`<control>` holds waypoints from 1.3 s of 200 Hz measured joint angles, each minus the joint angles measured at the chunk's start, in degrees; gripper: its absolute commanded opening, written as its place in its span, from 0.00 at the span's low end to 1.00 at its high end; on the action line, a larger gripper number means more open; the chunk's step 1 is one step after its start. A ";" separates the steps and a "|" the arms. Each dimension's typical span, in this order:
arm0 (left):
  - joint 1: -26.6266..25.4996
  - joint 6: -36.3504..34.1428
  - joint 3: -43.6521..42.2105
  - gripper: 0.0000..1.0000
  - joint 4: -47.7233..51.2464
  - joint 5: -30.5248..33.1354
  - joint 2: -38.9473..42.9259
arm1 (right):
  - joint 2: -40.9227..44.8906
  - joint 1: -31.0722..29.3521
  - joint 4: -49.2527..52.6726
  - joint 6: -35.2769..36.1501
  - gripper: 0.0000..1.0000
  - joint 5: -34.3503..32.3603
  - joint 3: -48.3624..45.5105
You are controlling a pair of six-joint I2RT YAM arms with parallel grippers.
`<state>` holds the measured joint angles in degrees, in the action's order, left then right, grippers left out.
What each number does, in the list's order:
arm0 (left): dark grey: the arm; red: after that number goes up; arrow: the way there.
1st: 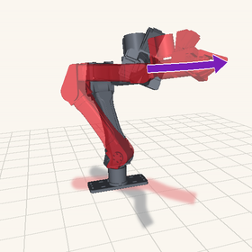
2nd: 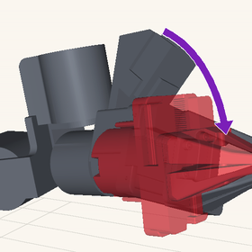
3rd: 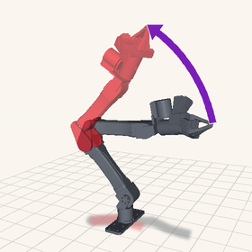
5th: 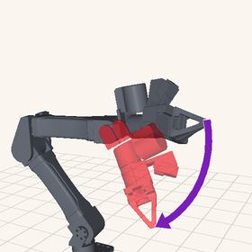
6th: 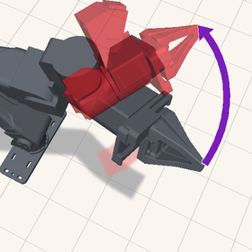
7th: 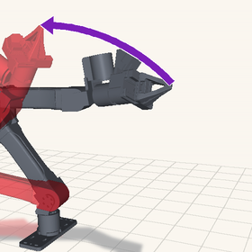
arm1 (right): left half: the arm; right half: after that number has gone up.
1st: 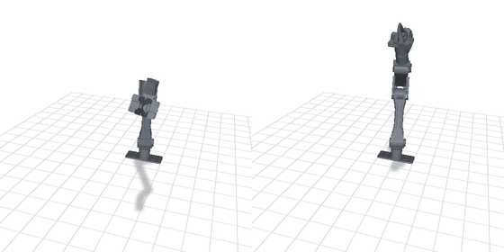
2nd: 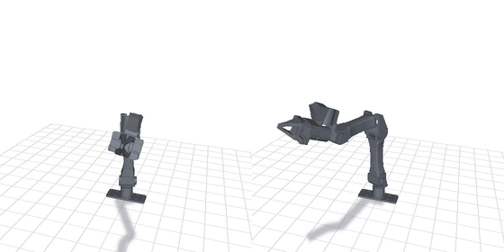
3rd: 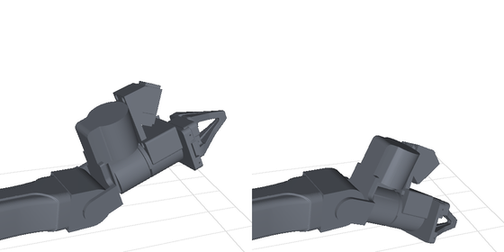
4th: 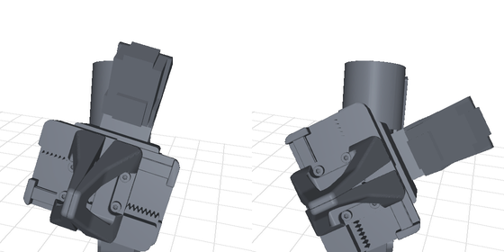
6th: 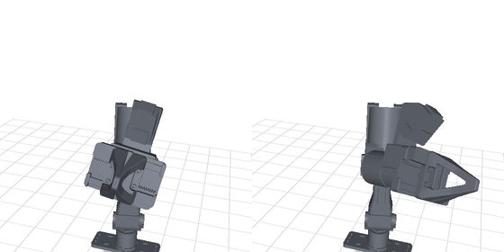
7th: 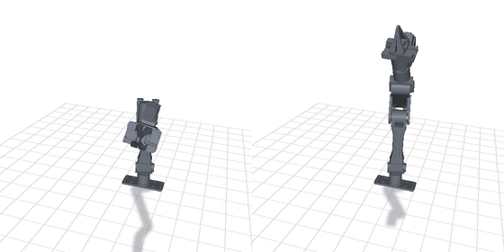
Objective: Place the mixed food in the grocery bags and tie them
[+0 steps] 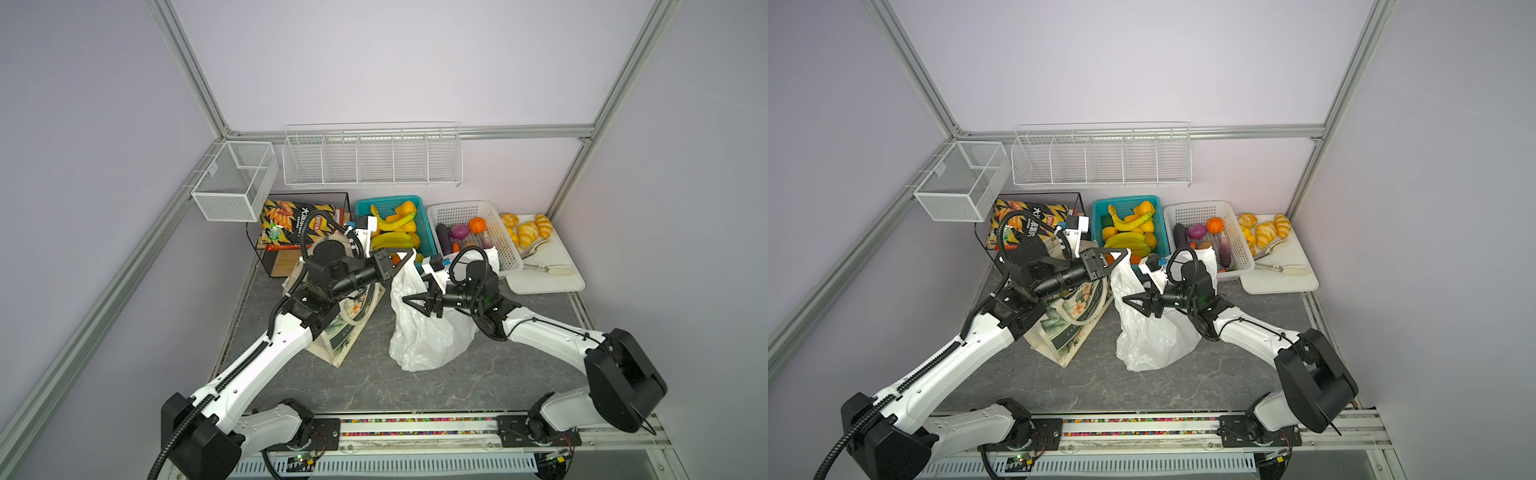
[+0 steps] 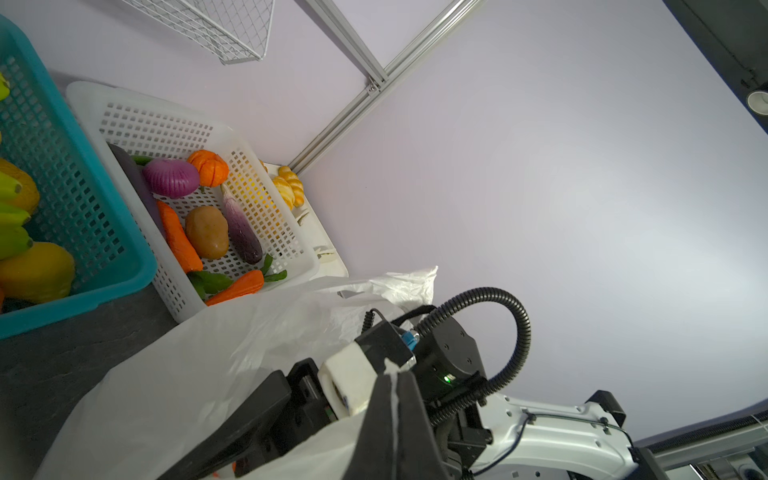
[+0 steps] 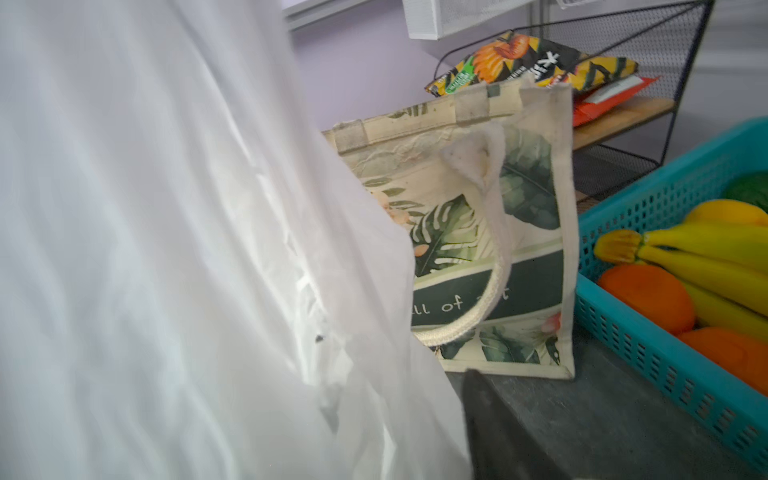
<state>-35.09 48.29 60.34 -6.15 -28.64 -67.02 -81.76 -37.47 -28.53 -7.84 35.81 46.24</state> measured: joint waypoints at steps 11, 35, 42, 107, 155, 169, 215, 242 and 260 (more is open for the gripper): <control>0.17 0.68 0.00 0.00 -0.35 0.50 0.09 | 1.73 -2.10 1.60 1.49 0.94 -4.66 0.04; 0.22 2.58 -0.59 0.00 -1.64 1.53 0.50 | 4.70 -7.23 4.02 4.72 0.99 -16.33 0.55; 0.22 3.26 -0.92 0.00 -1.95 1.84 0.70 | 4.96 -8.46 4.33 5.16 0.97 -19.74 0.81; -1.29 7.96 -2.62 0.00 -3.13 5.75 1.22 | 0.20 -19.47 2.12 8.96 0.98 -53.64 7.76; -1.29 12.48 -3.34 0.00 -3.54 8.74 2.14 | -7.37 -23.23 -10.36 11.54 0.73 -74.49 10.12; -1.29 13.77 -3.48 0.00 -3.52 9.38 2.49 | -9.53 -23.28 -13.31 11.98 0.68 -79.60 10.38; -1.36 16.02 -3.67 0.00 -3.06 10.25 3.43 | -15.23 -23.39 -18.29 12.31 0.62 -90.12 7.93; -1.40 15.93 -3.67 0.00 -1.20 10.14 3.45 | -15.45 -23.39 -18.91 12.20 0.57 -92.65 3.30; -1.01 15.43 -3.65 0.00 -0.66 8.96 3.21 | -15.21 -23.39 -18.82 12.37 0.59 -92.76 1.97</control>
<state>-36.10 63.72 56.69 -6.81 -19.68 -63.81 -96.97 -60.86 -47.35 4.54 -56.95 48.21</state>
